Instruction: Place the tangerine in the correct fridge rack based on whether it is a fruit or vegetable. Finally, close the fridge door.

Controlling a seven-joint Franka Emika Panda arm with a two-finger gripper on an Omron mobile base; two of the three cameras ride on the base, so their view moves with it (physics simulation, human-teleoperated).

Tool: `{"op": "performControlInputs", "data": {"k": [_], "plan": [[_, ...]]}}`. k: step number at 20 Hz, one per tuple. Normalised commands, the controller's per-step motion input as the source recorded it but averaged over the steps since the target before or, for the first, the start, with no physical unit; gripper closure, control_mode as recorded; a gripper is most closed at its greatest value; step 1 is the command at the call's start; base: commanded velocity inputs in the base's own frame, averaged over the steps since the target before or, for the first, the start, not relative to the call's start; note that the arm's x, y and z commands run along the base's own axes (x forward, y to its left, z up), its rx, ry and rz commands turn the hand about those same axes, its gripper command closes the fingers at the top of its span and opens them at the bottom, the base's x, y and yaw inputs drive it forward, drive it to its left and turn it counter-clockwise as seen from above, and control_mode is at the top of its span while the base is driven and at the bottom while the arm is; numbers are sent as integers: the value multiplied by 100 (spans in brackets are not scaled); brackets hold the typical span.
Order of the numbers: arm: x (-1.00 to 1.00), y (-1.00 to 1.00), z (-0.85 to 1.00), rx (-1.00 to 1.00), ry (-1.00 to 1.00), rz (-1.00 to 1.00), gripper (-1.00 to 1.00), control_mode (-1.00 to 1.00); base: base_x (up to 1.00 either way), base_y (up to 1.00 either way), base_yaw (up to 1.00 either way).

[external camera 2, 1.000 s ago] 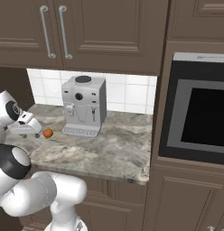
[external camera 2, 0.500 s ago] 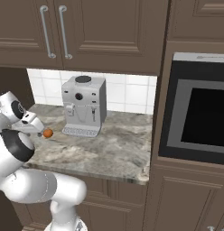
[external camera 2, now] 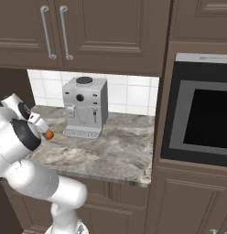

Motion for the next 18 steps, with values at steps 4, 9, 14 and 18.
{"op": "performControlInputs", "data": {"k": [4, 9, 14, 18], "plan": [[19, 3, -17, 0, -2, 0, -100, -100, 0, 0, 0], [34, 1, -23, 0, -2, 0, -100, -100, 0, 0, 0], [29, 12, -18, 0, 0, 2, -100, -100, 0, 0, 0], [17, 22, -26, 0, 0, 4, -100, -100, 0, 0, 0]]}}
